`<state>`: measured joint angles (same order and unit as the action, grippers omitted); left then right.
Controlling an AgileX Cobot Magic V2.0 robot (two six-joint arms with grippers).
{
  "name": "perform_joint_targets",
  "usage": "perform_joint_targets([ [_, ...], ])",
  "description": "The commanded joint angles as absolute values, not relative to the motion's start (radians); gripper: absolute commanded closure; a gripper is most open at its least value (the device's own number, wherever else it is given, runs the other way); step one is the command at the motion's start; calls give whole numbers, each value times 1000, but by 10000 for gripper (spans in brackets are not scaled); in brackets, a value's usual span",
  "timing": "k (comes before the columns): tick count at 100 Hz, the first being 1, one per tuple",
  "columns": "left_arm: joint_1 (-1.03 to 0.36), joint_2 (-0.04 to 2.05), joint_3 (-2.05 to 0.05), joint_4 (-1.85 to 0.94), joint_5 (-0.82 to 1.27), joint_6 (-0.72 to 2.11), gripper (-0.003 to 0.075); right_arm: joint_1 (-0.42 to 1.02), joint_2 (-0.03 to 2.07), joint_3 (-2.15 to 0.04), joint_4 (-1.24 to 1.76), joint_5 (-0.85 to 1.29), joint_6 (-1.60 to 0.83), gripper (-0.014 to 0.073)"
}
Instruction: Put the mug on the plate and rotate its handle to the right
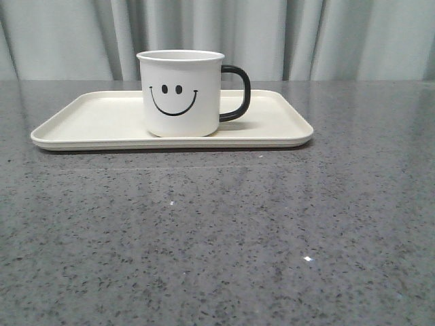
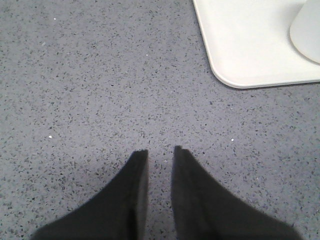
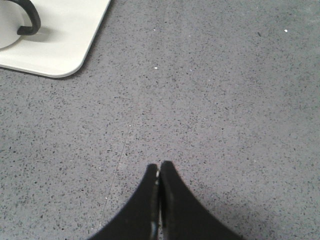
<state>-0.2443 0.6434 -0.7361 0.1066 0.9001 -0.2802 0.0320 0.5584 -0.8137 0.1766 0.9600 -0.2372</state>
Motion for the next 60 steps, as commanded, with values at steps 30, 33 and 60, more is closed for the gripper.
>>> perform_joint_targets([
  [30, -244, 643, -765, 115, 836, -289, 740, 24, 560, -838, 181, 967, -236, 659],
  [33, -244, 643, -765, 115, 836, -289, 740, 24, 560, -838, 181, 968, -236, 659],
  [60, -244, 643, -765, 115, 836, -289, 740, 24, 560, -838, 181, 968, -236, 659],
])
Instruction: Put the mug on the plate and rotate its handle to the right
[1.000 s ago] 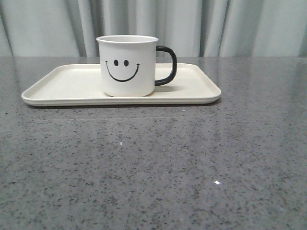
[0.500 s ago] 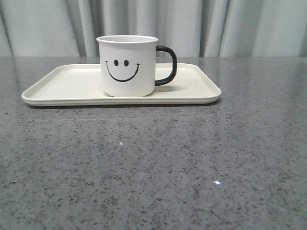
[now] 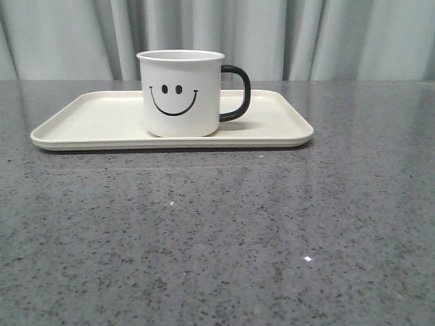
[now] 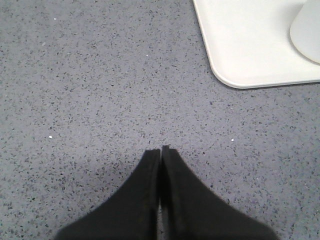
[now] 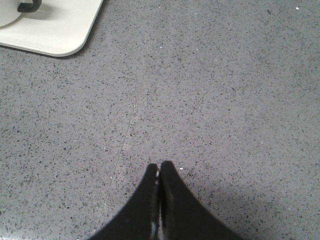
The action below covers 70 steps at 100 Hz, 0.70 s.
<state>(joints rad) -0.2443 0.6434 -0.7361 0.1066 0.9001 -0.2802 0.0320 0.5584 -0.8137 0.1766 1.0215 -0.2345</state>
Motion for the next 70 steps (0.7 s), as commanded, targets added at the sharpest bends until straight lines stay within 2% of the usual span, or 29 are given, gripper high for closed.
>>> perform_joint_targets([
  [1, -244, 643, -765, 115, 836, -289, 740, 24, 560, -838, 181, 968, -236, 659],
  [51, -244, 638, -757, 140, 824, -289, 740, 24, 560, -838, 181, 968, -236, 659],
  [60, -244, 605, -723, 188, 745, -289, 740, 24, 560, -838, 181, 968, -236, 659],
  [70, -244, 535, -639, 195, 533, -289, 740, 24, 560, -838, 181, 968, -236, 659],
])
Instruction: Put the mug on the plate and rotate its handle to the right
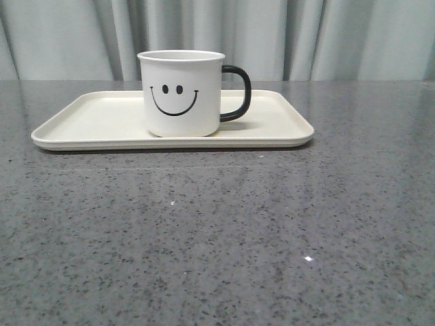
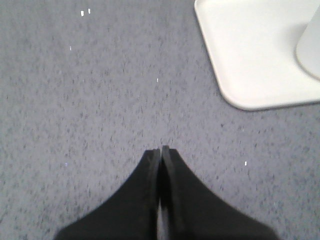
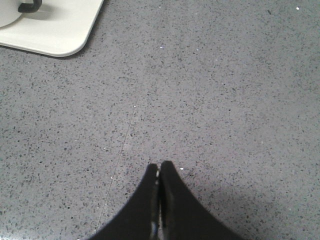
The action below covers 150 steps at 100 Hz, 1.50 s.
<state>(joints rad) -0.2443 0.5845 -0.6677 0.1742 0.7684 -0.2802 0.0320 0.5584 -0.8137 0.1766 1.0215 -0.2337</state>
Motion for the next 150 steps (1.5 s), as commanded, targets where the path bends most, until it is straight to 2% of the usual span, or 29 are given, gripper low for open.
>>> perform_joint_targets([
  [1, -244, 530, -632, 195, 533, -289, 740, 24, 560, -838, 181, 968, -236, 659],
  [13, -238, 442, -496, 195, 270, -287, 740, 24, 560, -838, 181, 968, -236, 659],
  [25, -204, 350, -376, 193, 163, -287, 740, 24, 560, -838, 181, 968, -236, 659],
  [57, -80, 66, -184, 189, 157, -287, 740, 24, 560, -838, 181, 971, -236, 659],
  [76, -53, -26, -105, 172, 156, -286, 740, 24, 560, -838, 181, 971, -236, 659],
  [107, -53, -33, 11, 166, 16, -286, 740, 24, 560, -838, 181, 978, -236, 659],
  [150, -53, -33, 11, 172, 35, -286, 740, 24, 560, -838, 181, 978, -236, 659],
])
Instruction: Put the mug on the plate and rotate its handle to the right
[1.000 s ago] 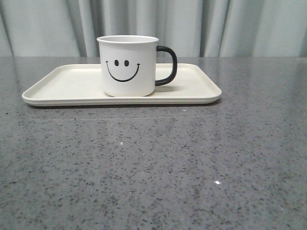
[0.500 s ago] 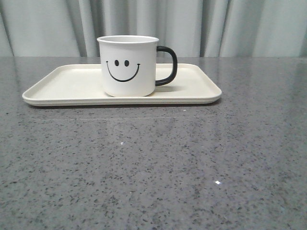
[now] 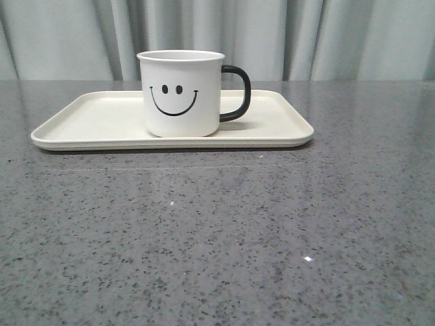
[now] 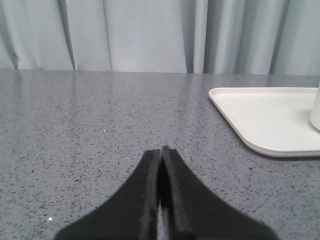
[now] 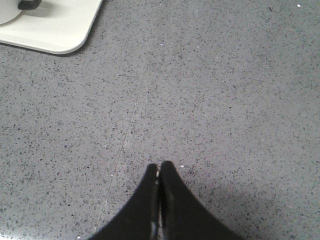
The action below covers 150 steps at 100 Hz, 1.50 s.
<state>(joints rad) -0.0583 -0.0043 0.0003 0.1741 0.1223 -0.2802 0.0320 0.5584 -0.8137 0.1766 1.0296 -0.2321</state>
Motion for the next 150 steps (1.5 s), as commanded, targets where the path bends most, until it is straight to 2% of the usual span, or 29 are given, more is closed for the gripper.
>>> perform_joint_targets([
  [1, -53, -33, 11, 172, 35, -286, 740, 24, 560, -838, 181, 978, -236, 659],
  [85, -53, -33, 11, 172, 35, -286, 740, 24, 530, -837, 160, 952, -236, 659],
  [105, -53, -33, 11, 172, 35, -286, 740, 24, 441, -734, 141, 729, -236, 659],
  [130, -53, -33, 11, 172, 35, -286, 740, 28, 318, -436, 139, 365, -224, 659],
  [150, -53, -33, 11, 172, 35, -286, 740, 58, 212, -215, 56, 140, -77, 659],
])
